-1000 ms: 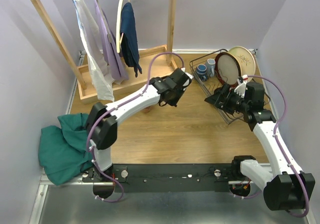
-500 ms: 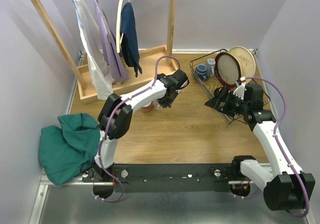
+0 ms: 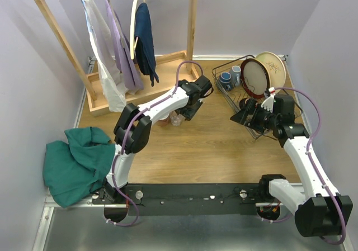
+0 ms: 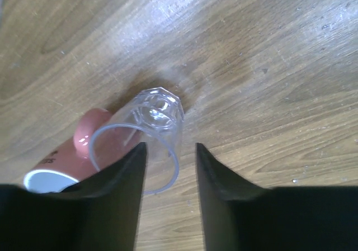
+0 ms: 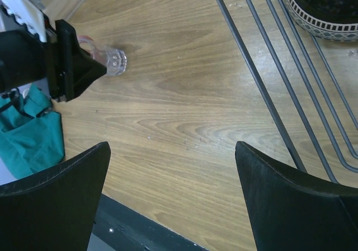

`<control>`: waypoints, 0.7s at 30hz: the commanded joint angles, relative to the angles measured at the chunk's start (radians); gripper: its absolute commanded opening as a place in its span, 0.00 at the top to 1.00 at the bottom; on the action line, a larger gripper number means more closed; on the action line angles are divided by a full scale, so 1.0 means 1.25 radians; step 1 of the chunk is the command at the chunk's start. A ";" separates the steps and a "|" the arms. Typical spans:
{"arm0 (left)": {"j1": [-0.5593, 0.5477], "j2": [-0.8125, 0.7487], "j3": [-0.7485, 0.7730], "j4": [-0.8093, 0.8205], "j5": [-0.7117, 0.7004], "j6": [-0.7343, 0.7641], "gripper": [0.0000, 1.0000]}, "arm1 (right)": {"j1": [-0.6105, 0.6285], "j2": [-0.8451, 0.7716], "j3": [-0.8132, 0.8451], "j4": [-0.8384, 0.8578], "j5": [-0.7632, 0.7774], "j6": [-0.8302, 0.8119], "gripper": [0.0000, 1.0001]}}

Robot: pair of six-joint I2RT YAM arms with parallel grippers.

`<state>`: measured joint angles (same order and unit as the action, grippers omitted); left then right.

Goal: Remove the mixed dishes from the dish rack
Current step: Place the cup at the center of the board, then pick up the cup from the dish rack.

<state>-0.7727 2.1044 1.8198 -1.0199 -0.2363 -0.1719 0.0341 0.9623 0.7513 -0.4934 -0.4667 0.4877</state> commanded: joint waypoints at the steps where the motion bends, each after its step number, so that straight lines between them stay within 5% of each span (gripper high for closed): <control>1: -0.003 -0.065 0.012 0.002 -0.006 -0.024 0.38 | 0.003 -0.016 0.052 -0.052 0.036 -0.043 0.00; 11: -0.004 -0.326 -0.103 0.175 0.037 -0.064 0.13 | 0.003 -0.026 0.127 -0.090 0.157 -0.125 0.00; 21: 0.000 -0.697 -0.512 0.437 -0.023 -0.069 0.01 | 0.003 0.027 0.183 -0.062 0.257 -0.139 0.00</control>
<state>-0.7742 1.3785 1.3956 -0.6521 -0.2127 -0.2474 0.0341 0.9573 0.9226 -0.5804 -0.2241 0.3531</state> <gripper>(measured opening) 0.988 0.998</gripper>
